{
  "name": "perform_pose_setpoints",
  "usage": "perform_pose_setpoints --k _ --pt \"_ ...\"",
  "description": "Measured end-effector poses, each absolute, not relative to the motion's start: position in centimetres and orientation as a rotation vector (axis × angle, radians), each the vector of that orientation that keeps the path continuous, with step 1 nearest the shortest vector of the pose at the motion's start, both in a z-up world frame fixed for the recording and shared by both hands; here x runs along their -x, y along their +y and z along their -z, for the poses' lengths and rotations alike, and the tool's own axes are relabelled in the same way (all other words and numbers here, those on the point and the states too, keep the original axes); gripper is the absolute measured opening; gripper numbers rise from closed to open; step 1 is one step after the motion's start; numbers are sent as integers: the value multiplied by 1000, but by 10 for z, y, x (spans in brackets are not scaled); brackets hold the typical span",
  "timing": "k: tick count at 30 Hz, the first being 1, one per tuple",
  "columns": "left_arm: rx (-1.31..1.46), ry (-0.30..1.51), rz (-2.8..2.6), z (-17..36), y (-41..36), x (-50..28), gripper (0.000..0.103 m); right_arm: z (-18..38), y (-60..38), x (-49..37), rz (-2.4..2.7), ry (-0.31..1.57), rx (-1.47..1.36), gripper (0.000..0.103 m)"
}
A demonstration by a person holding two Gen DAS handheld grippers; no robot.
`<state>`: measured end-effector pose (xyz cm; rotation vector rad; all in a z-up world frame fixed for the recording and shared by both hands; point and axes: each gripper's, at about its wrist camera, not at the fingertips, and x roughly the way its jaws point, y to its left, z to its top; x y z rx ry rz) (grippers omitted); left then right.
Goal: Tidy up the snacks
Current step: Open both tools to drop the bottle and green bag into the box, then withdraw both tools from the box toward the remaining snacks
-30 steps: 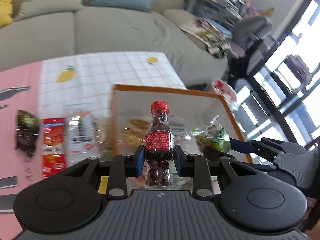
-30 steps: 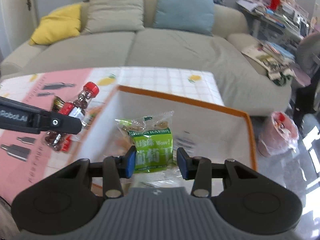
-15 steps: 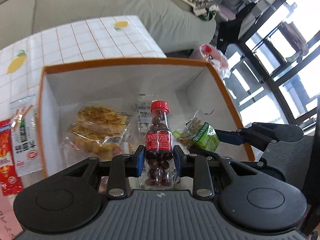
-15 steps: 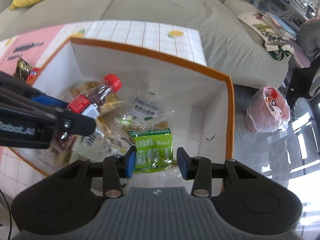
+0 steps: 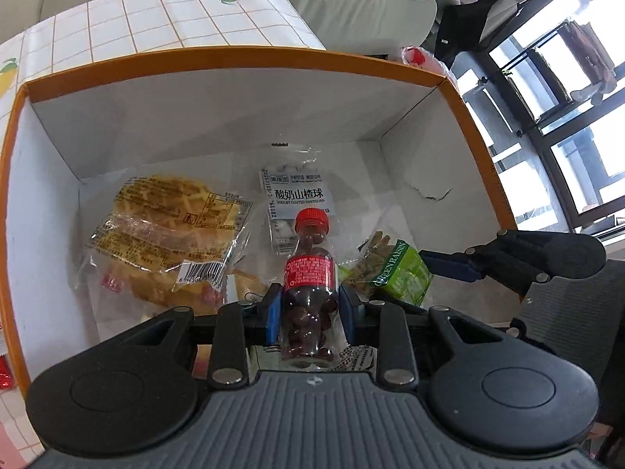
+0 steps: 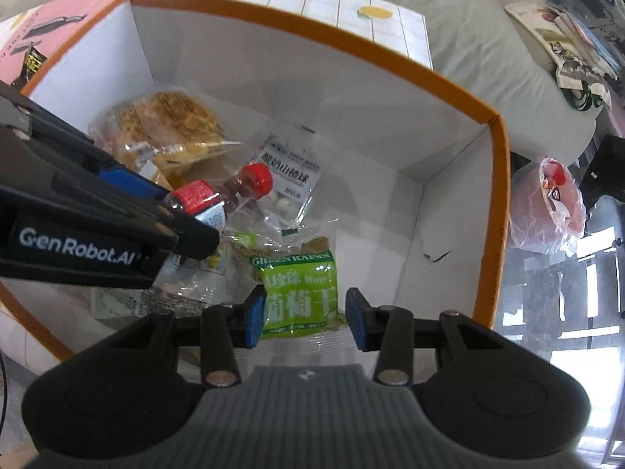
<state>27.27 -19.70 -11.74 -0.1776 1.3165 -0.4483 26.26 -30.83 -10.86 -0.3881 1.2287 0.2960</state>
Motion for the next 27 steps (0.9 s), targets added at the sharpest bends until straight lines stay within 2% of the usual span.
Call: perform_pose_setpoints --k 4,7,11,13,15,16,17,22,27 --pt "157 1334 441 117 -200 -274 35 112 -308 -268 -287 1247 390 43" --pt "145 1327 432 114 -201 -272 44 111 -308 -267 -281 1246 393 43" --pt "157 1317 444 105 -197 -269 62 103 -305 -262 -276 1229 408 53" --pt "132 1302 425 97 -197 -267 66 99 -304 -260 -272 1220 419 54" --pt "105 1278 408 89 -196 -264 66 96 -304 -259 -265 1209 434 59" --pt "101 1265 403 84 -194 -261 66 93 -302 -257 -259 1201 442 69" --pt "102 1257 400 79 -191 -259 66 89 -301 -255 -248 1186 455 75" --pt "123 1190 385 51 -170 -241 66 68 -294 -244 -189 1116 511 78" --pt "130 1115 356 25 -142 -218 66 40 -291 -225 -147 1036 431 78"
